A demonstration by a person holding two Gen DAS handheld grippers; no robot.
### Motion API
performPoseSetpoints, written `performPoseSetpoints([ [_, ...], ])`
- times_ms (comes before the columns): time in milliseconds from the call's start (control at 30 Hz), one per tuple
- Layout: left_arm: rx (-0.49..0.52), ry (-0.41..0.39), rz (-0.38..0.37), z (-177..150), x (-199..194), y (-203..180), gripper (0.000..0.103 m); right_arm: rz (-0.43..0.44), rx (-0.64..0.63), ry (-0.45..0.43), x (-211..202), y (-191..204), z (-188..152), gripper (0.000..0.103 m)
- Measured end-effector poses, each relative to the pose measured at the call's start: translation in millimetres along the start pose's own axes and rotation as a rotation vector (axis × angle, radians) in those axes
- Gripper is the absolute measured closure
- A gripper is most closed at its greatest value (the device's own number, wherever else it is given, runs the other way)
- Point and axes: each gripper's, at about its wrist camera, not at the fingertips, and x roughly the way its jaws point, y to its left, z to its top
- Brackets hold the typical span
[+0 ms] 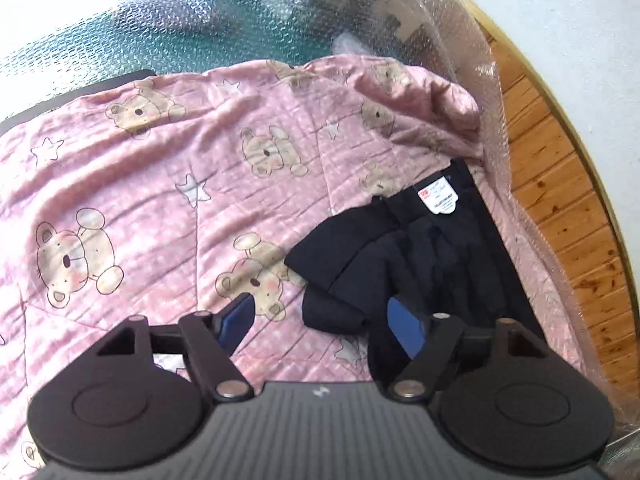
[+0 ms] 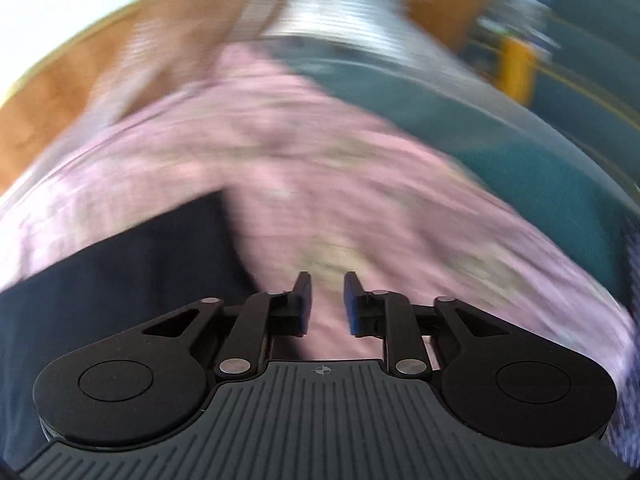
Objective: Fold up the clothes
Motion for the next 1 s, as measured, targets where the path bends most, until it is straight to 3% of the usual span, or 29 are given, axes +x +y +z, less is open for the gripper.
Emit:
performPoseSetpoints([
  [100,0.070,-0.021,-0.051,8,5,-42,0.033,0.143,-0.199,0.016,17,53,6,0.068],
  [167,0.157,0.003,-0.087,10,23,-82,0.031,0.224,-0.319,0.026,31,88,6,0.061],
  [300,0.328,0.084,-0.138,14,74,-148,0.029,0.315,-0.540,0.067,60,146,0,0.060],
  [367,0.418,0.127,-0.035,7,105,-156,0.029,0.251,-0.604,0.119,84,151,0,0.061],
  [400,0.439,0.150,0.061,6,122,-151,0.029,0.215,-0.607,0.126,95,144,1,0.054],
  [433,0.437,0.154,0.081,11,127,-148,0.033,0.192,-0.577,0.112,99,133,6,0.040],
  [467,0.431,0.154,0.087,16,130,-145,0.042,0.138,-0.544,0.118,102,123,14,0.037],
  [533,0.418,0.155,0.098,26,135,-141,0.040,0.066,-0.510,0.123,104,113,25,0.040],
  [567,0.412,0.155,0.104,31,138,-138,0.034,0.104,-0.555,0.109,98,127,25,0.050],
  [600,0.472,0.154,0.058,34,139,-153,0.031,0.141,-0.600,0.096,92,141,25,0.054],
  [667,0.612,0.150,-0.052,40,141,-189,0.024,0.217,-0.691,0.068,81,170,26,0.054],
  [767,0.901,0.224,-0.188,35,162,-254,0.021,0.331,-0.825,0.026,63,212,26,0.049],
  [900,1.336,0.345,-0.291,0,204,-324,0.021,0.544,-0.996,0.032,57,286,17,0.046],
  [1000,1.530,0.408,-0.326,-35,222,-347,0.021,0.635,-1.084,0.082,75,334,10,0.046],
])
